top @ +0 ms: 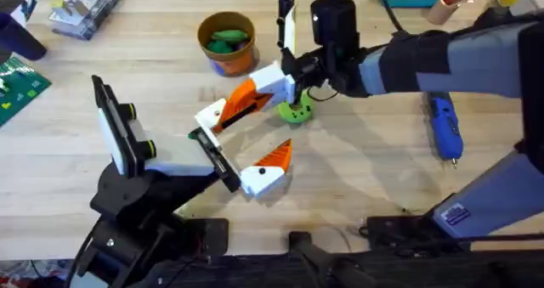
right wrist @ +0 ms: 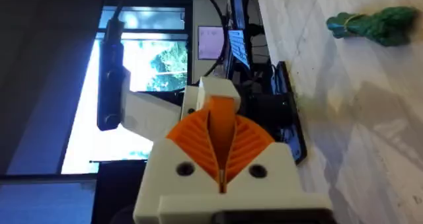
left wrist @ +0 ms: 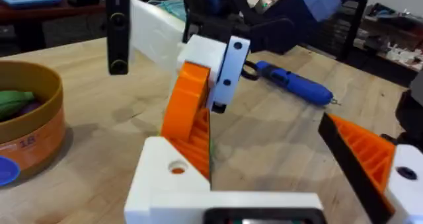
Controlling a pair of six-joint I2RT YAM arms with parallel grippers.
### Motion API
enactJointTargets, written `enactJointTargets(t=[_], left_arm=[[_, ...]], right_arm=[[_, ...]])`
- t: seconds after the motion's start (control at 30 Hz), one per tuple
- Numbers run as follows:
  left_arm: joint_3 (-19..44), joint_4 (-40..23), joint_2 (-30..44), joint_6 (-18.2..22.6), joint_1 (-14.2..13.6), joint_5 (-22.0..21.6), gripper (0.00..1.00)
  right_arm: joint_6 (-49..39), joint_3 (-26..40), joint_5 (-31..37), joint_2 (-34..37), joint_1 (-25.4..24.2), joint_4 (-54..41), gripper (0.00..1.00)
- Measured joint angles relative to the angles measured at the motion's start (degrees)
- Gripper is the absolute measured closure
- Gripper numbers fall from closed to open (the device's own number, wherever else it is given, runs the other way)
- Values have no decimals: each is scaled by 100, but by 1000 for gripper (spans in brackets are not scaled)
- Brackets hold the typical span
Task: Pick up the gripper from the table and insert it into the empty holder that is missing its gripper. Then pick up a screw, insert it into the mounting hole, and use the screwdriver to tighten it. Finally, clean up the table by picking up the vegetable and placing it into the bucket.
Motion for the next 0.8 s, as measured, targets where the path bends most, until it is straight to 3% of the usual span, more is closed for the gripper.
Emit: enactJointTargets(t=[0.8], left_arm=[[0,-9,0,-127,9,-135,6]], right_arm=[[45,0,293,1,134,48,988]])
